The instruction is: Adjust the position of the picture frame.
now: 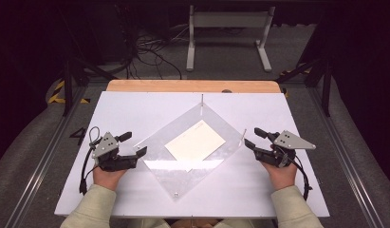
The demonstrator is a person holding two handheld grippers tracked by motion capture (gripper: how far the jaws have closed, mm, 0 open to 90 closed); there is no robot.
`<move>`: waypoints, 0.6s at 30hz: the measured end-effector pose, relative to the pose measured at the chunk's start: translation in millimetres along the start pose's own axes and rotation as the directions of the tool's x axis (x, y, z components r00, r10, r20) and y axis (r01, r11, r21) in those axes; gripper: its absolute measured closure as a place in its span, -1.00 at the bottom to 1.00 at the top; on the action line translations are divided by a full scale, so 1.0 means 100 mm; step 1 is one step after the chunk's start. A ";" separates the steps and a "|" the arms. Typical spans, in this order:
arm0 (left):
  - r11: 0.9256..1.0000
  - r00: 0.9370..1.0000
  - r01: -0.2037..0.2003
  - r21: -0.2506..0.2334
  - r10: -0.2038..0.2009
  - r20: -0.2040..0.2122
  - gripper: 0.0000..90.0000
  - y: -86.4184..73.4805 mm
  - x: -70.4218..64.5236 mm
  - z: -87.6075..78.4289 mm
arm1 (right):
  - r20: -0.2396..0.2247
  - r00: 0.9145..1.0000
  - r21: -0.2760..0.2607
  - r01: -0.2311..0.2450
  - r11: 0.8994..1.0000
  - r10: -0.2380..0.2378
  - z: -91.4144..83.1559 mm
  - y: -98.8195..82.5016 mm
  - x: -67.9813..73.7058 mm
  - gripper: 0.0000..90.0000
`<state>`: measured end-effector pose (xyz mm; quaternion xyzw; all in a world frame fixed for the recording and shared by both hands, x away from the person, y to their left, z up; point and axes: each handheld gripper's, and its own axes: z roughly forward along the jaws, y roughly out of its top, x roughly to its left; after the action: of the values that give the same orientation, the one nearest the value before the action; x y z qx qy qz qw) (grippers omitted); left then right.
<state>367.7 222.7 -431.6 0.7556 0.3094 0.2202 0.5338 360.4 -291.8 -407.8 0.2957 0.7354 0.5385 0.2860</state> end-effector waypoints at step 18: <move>0.999 1.000 -0.004 -0.044 0.004 0.004 -0.66 0.01 -0.01 -0.02 | -0.010 1.000 -0.015 0.010 1.000 -0.010 -0.01 0.01 0.02 -0.13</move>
<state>366.3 223.1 -430.0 0.7448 0.3020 0.2262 0.5504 358.3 -290.6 -407.2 0.2872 0.7343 0.5441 0.2870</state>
